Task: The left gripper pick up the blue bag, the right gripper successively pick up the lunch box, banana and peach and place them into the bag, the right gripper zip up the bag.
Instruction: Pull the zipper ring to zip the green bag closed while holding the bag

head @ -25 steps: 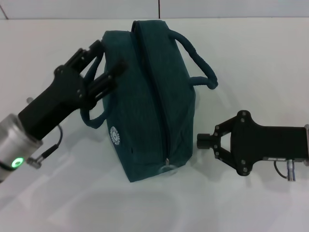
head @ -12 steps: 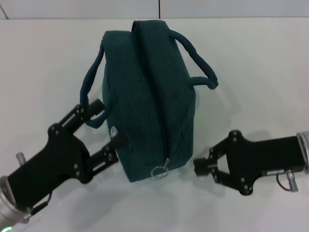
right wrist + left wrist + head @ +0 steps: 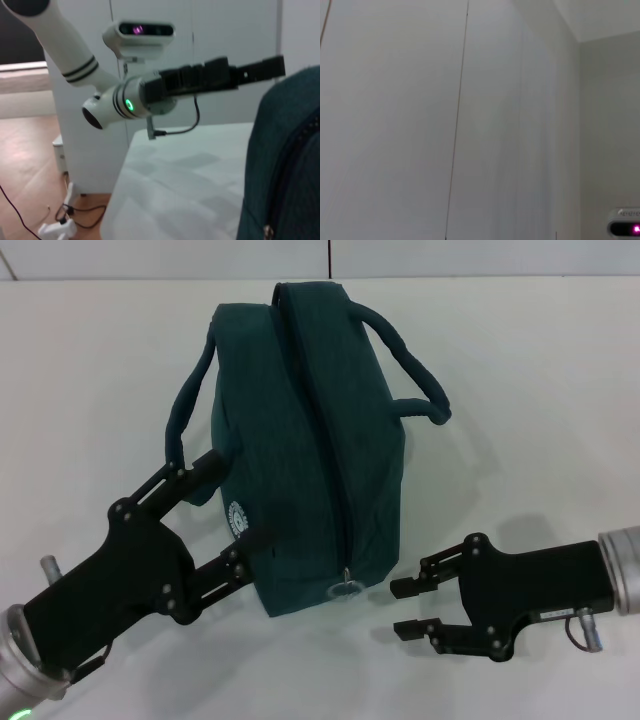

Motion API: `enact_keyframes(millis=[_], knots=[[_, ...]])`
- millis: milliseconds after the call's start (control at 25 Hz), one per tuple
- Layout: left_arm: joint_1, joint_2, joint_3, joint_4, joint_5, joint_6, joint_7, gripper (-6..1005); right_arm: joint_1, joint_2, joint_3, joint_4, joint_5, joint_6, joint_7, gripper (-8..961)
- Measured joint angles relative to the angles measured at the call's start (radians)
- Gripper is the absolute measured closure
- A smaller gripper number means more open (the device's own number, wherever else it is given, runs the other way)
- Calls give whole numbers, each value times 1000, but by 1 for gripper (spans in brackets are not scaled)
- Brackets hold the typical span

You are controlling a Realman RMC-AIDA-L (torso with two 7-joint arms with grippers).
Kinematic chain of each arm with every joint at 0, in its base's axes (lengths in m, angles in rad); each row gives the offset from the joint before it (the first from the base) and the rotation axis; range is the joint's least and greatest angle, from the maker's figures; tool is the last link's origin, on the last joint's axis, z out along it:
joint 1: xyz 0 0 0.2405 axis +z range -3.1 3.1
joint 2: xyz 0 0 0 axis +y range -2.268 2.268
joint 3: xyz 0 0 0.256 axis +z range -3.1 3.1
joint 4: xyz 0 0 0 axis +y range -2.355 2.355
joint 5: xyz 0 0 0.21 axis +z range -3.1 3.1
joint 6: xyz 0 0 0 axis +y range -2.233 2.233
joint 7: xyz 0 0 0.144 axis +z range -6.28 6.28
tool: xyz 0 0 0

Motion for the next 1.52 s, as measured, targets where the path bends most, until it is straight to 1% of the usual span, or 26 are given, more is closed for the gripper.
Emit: enact_keyframes(millis=[200,400,720,920,1160,1400,1520], knots=[[-14,-1,1,0,0,0,1,180,-2,2,-42,4,45,68,3,610],[-25,-2,1,1,0,0,2,180,4,1,-173,-16,123,181,14,590],[-33,-2,1,1,-1,-4,2,180,15,1,-210,-18,151,193,20,590],[-33,-2,-2,2,-4,-4,3,180,33,1,-310,-20,229,253,33,589],[-34,0,-4,9,-5,-3,9,181,57,1,-402,-23,264,291,73,589],[-35,1,-5,9,-4,-4,36,181,54,1,-435,-33,326,317,71,615],[-35,1,-5,9,-4,-2,50,181,52,1,-438,-34,331,329,64,723]])
